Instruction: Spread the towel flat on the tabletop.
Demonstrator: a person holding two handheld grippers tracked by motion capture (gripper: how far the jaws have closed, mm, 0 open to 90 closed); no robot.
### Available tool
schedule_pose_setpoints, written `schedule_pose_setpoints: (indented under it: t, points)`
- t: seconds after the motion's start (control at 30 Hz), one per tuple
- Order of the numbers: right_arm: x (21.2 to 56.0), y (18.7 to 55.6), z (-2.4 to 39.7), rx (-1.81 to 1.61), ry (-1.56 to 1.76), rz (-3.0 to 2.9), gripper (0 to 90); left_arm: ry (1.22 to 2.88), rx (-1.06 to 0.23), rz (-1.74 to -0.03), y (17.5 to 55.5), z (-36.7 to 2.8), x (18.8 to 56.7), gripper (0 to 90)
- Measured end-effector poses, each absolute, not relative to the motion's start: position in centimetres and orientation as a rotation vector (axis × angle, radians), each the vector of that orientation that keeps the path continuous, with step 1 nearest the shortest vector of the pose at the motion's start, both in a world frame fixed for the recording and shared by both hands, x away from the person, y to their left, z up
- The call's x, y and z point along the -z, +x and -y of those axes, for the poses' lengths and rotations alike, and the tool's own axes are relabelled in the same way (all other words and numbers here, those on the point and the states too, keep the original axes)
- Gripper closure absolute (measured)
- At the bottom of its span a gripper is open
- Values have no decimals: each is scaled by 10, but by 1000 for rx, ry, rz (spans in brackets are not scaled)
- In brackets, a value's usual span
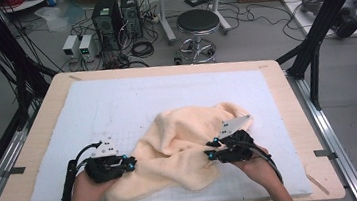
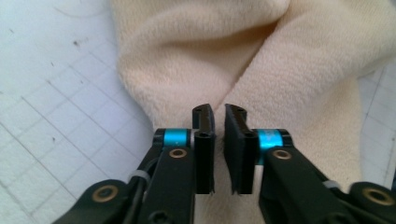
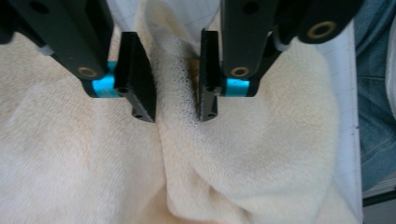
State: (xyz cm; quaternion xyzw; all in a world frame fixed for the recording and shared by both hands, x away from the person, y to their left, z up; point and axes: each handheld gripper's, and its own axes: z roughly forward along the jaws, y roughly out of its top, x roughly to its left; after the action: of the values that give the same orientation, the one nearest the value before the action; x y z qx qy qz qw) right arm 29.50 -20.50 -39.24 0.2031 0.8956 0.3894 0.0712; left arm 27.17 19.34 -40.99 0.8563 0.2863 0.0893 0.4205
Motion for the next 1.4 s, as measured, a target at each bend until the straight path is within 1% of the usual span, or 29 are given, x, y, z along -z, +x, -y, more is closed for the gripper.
schedule_pose_setpoints:
  t: [0.03, 0.2, 0.27, 0.33, 0.4, 0.5, 0.53, 0.6, 0.67, 0.73, 0.8, 0.97, 1.1, 1.27, 1.3, 1.33, 1.4]
  points:
    - [388, 292, 206, -1167, 587, -2676, 618, 2135, -224, -709, 270, -195, 408, 752]
    - [362, 277, 206, -1184, 477, -2612, 594, 2115, -237, -696, 264, -204, 401, 619]
    - [355, 274, 202, -1182, 433, -2621, 590, 2101, -256, -710, 262, -210, 398, 530]
    - [356, 273, 195, -1157, 399, -2639, 577, 2091, -236, -715, 260, -215, 399, 464]
    - [366, 276, 187, -1130, 381, -2672, 576, 2111, -219, -709, 258, -215, 402, 444]
    - [388, 281, 177, -1124, 395, -2724, 579, 2177, -190, -695, 256, -209, 412, 452]
    - [396, 283, 175, -1133, 407, -2739, 594, 2200, -169, -684, 257, -207, 416, 484]
    - [410, 286, 173, -1126, 439, -2764, 666, 2239, -135, -672, 258, -202, 424, 626]
    - [421, 288, 172, -1117, 463, -2772, 730, 2263, -114, -665, 259, -197, 430, 728]
    - [423, 289, 173, -1136, 476, -2774, 806, 2255, -116, -660, 259, -196, 428, 793]
    - [419, 288, 175, -1141, 469, -2764, 834, 2236, -140, -654, 256, -198, 423, 821]
    - [396, 267, 185, -1207, 406, -2757, 840, 2177, -179, -602, 235, -206, 399, 827]
    - [372, 240, 198, -1267, 380, -2727, 840, 2166, -208, -561, 214, -210, 381, 830]
    - [358, 203, 207, -1289, 323, -2751, 833, 2148, -165, -531, 189, -212, 370, 825]
    - [357, 199, 207, -1298, 316, -2754, 828, 2148, -161, -525, 185, -211, 369, 814]
    - [355, 195, 208, -1303, 307, -2758, 811, 2148, -160, -516, 183, -211, 368, 776]
    - [352, 196, 209, -1321, 302, -2762, 762, 2140, -163, -519, 184, -209, 366, 636]
